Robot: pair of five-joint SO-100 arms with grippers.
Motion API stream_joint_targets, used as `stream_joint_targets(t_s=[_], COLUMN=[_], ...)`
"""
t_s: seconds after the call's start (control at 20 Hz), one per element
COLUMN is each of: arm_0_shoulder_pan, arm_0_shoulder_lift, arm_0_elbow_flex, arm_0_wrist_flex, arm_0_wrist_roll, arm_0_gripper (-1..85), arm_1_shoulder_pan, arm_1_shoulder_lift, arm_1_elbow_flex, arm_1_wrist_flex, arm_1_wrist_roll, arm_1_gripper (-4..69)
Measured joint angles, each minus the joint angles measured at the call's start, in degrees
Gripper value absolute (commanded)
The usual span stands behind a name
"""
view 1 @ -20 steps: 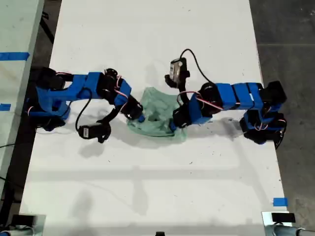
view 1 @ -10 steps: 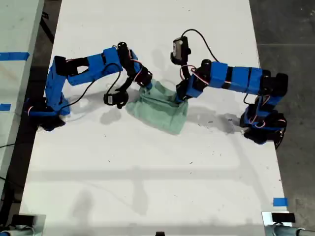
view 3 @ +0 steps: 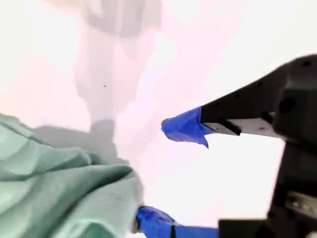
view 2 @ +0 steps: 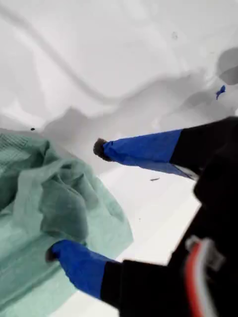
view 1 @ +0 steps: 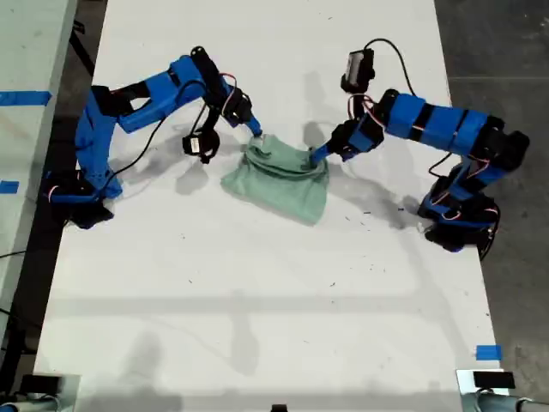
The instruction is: Fold tshirt
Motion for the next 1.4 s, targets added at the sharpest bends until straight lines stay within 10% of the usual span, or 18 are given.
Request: stream_joint_targets(t_s=[0.4, 0.8, 1.15, 1.4], arm_0_shoulder_pan=[-0.4, 9.4, 9.1, -2.1], arm_0_shoulder_lift=[40.6, 103.4, 132.5, 133.8], arm_0_elbow_flex=[22.9, 100.2, 128.3, 128.6], arm_0_wrist_flex=[6.8, -27.3, -14.8, -5.5], arm_0_wrist_roll=[-6.6, -27.4, -33.9, -33.7], arm_0_gripper=[0.1, 0.1, 1.3, 2.8], arm_1_shoulder_pan=[0.5, -23.0, -25.2, -25.0], arm_1_shoulder_lift=[40.8, 83.1, 86.5, 87.2], arm_1_elbow_flex=[5.6, 46.5, 64.9, 65.2], arm_1_wrist_flex=[16.4, 0.7, -1.7, -1.8], arm_1_wrist_roll=[13.4, 40.1, 50.1, 17.0], arm_1_gripper=[12.9, 10.1, 2.5, 2.1])
